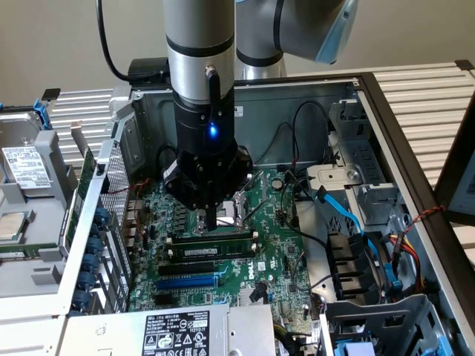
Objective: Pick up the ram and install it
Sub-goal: 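Press down the ram until it locks into place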
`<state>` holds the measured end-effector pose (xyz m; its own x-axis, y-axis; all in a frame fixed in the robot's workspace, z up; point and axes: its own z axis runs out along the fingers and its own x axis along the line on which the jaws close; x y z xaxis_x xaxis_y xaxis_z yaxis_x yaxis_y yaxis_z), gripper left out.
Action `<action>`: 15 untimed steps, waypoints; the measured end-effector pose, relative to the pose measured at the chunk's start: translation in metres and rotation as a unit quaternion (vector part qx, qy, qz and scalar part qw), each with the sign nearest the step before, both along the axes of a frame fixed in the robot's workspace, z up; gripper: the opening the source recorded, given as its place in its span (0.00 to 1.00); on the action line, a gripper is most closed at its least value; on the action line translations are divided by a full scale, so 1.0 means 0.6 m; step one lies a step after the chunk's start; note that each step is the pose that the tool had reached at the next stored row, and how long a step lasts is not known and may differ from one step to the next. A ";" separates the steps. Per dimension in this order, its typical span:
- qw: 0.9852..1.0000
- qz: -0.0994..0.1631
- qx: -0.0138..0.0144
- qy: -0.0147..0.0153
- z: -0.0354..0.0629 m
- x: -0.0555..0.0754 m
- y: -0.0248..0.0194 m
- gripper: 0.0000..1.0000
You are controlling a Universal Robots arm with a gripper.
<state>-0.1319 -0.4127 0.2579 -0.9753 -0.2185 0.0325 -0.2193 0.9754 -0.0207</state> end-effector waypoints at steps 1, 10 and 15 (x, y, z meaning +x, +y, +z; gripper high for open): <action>1.000 -0.006 0.000 0.000 0.000 0.000 0.0000 0.10; 0.998 -0.064 0.000 0.000 0.000 0.000 0.0000 0.10; 0.995 -0.097 0.000 0.000 0.000 0.000 0.0000 0.10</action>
